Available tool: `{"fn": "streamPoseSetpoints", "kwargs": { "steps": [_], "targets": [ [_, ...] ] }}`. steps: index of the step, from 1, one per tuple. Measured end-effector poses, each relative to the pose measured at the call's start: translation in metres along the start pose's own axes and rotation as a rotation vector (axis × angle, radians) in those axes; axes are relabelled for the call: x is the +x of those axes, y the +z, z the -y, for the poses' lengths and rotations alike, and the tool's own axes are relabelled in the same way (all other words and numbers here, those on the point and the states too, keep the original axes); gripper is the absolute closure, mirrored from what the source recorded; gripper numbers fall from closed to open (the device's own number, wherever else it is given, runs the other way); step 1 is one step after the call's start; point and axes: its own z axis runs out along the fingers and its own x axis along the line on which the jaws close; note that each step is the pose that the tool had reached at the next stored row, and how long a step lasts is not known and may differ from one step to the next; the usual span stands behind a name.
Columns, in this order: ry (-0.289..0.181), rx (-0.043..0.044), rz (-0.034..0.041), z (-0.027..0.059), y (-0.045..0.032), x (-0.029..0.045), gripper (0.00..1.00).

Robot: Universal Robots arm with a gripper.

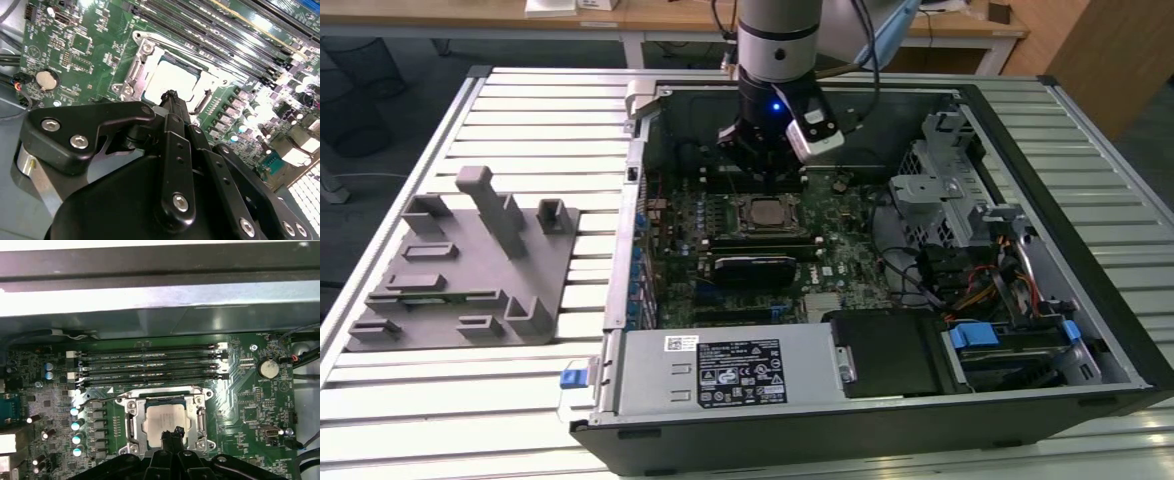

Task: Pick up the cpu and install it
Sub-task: 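Install the first cpu locking lever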

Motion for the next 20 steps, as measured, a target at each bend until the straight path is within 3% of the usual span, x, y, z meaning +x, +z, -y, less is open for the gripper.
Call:
{"fn": "streamPoseSetpoints", "kwargs": {
  "steps": [5,9,14,17,20],
  "targets": [
    [0.0,-0.001,0.0001,0.0012,-0.0007,0.0149,0.89],
    [0.0,-0.0024,0.0014,0.0028,-0.0014,0.0313,0.89],
    [0.0,-0.0089,0.0016,0.0049,-0.0022,0.0484,0.89],
    [0.001,-0.027,0.0003,0.006,-0.0025,0.0558,0.89],
    [0.002,-0.0641,-0.0025,0.007,-0.0027,0.0602,0.89]
  ]
}}
